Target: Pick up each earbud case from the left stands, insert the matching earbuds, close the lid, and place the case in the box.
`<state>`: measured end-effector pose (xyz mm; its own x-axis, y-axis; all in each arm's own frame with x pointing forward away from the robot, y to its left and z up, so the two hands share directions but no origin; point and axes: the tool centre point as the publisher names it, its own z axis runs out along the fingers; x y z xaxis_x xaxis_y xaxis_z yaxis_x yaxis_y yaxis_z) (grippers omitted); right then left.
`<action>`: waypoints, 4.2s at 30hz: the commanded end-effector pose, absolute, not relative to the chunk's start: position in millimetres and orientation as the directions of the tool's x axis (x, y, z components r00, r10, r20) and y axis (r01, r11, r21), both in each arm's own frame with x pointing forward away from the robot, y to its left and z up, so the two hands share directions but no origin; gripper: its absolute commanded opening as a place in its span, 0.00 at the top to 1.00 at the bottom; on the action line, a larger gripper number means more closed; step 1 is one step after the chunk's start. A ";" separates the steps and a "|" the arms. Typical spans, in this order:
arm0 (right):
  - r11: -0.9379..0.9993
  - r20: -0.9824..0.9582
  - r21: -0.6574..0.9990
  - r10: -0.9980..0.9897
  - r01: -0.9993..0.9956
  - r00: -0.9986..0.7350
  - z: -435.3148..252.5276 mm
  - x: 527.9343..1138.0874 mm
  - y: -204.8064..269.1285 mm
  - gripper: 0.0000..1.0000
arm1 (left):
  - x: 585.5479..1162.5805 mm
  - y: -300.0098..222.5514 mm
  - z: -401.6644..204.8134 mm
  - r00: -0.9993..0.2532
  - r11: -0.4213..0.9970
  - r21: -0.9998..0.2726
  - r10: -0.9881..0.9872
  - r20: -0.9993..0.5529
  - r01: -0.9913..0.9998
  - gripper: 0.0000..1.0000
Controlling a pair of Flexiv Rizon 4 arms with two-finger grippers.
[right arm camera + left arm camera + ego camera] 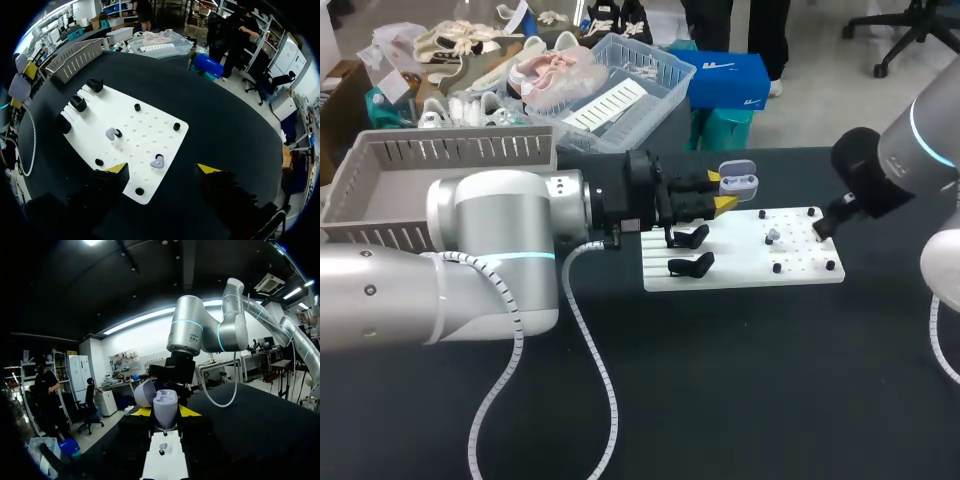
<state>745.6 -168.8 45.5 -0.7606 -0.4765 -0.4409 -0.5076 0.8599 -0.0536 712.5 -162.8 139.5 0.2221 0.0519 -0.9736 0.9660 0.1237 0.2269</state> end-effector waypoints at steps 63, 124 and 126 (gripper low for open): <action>0.874 -0.335 -0.029 -0.465 -0.484 -0.820 27.6 743.2 -161.8 0.56 | 712.4 -163.3 138.7 0.224 0.128 0.229 0.050 -0.973 0.965 1.00; 0.848 -0.309 -0.005 -0.505 -0.530 -0.806 17.8 750.0 -160.8 0.80 | 712.4 -163.3 138.7 0.224 0.128 0.229 0.050 -0.973 0.965 1.00; 0.848 -0.310 -0.005 -0.505 -0.530 -0.806 17.7 750.1 -160.8 0.81 | 712.4 -163.3 138.7 0.224 0.128 0.229 0.050 -0.973 0.965 1.00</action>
<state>749.2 -160.7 18.8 -0.8060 -0.5054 -0.3082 -0.5296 0.8482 -0.0058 712.3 -162.7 139.3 0.2223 0.0514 -0.9736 0.9659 0.1242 0.2271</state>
